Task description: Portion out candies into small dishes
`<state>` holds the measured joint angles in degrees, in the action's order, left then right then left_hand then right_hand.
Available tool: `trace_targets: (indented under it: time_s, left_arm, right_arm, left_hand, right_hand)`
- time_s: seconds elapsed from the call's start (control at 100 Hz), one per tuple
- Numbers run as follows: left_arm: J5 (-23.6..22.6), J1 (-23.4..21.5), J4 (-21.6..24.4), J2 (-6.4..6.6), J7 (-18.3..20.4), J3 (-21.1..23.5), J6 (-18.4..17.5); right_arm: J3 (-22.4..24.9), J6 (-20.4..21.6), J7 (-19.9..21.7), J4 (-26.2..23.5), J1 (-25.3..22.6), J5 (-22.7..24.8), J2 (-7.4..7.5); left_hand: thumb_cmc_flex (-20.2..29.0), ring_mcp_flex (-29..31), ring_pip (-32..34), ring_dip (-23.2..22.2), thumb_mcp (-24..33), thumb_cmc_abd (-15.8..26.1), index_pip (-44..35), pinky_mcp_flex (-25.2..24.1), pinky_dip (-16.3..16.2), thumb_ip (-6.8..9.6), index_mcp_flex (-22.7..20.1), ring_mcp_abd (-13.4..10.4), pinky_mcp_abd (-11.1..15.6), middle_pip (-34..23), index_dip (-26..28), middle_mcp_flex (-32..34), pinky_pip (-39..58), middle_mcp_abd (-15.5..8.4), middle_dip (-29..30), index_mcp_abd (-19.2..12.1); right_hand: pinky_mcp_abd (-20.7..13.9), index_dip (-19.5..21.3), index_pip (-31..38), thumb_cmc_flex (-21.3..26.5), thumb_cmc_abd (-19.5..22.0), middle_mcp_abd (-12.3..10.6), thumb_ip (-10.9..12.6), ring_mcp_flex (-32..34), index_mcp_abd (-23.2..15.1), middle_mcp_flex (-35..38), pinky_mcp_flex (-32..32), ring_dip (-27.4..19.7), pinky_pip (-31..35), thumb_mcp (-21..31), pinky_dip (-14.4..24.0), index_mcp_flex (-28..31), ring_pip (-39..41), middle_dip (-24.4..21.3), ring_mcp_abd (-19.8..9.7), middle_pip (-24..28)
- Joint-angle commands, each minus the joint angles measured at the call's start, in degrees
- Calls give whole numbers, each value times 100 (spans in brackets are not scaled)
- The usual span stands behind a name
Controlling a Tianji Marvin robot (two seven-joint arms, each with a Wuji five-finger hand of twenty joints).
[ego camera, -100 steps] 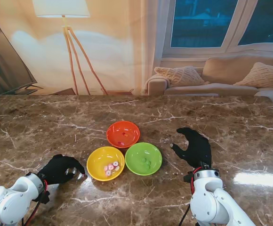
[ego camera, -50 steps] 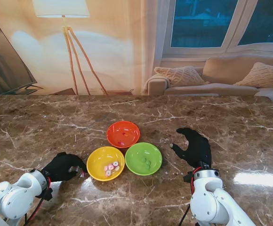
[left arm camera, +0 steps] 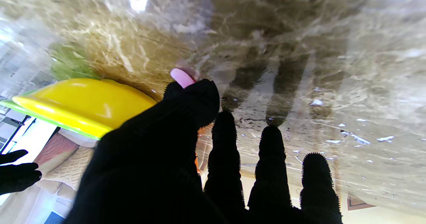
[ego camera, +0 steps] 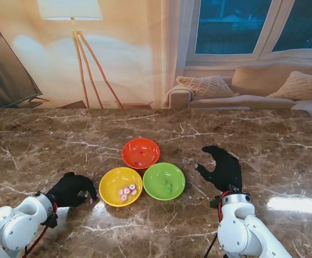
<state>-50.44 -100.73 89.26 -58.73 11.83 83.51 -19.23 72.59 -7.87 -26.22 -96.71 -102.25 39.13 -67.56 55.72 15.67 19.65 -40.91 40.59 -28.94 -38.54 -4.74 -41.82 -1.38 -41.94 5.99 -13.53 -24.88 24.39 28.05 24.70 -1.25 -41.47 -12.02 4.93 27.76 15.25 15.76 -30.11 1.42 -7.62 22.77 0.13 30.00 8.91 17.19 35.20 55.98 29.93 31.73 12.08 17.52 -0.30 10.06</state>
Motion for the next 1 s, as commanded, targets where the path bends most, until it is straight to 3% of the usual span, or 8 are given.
trace_targets:
  time_s: [0.0, 0.16, 0.34, 0.71, 0.99]
  left_arm:
    - [-90, -78, -61, 16, -23, -5, -8]
    - [-234, -65, -148, 12, -168, -20, 19]
    - [-334, -63, -226, 9, -293, -45, 39]
    - [-587, -103, -215, 7, -477, -73, 105]
    - [-708, -115, -226, 5, -591, -99, 175]
  right_arm:
    - [2, -14, 71, 3, -48, -29, -12]
    - [-3, -4, 74, 3, -49, -37, -12]
    - [-11, -12, 74, 7, -45, -38, -13]
    - [-28, -20, 84, 22, -27, -37, -11]
    - [-29, -16, 78, 27, -23, -43, -13]
  left_hand:
    - [-104, 94, 162, -64, -58, -265, -154, -42, -153, -207, 13, 133, 113, -146, 142, -71, -64, 168, -107, -139]
    - [-165, 111, 199, -71, -125, -376, -328, -33, -153, -285, 206, 141, 106, -210, 373, -41, 52, 173, -145, -112]
    - [-332, 117, 232, -70, -599, -525, -659, -37, -94, -369, 325, 146, 93, -228, 694, -43, 126, 193, -156, -212]
    - [86, 240, 342, -105, -1082, -332, -1330, -11, -63, -216, 164, 173, 79, -359, 854, 146, 355, 209, -227, -477]
    - [307, 338, 445, -133, -1322, -34, -1476, -10, 5, -124, -202, 216, 73, -546, 413, 336, 677, 228, -522, -430]
  right_hand:
    - [-15, -52, 35, -88, -1, -43, 203, -77, -145, -67, 18, 116, 43, 14, 145, -1, 30, 39, 6, -54]
    - [-15, -52, 36, -89, 0, -36, 201, -73, -146, -69, 19, 117, 44, 14, 144, -1, 32, 38, 6, -54]
    - [-11, -52, 37, -88, 0, -36, 201, -74, -144, -63, 18, 117, 45, 15, 144, 2, 31, 40, 3, -51]
    - [-12, -53, 36, -64, -22, -40, 199, -63, -151, -65, 27, 117, 51, 38, 144, -6, 36, 39, 4, -50]
    - [-9, -53, 37, -64, -16, -41, 195, -56, -146, -55, 28, 120, 53, 49, 142, -9, 42, 41, 3, -41]
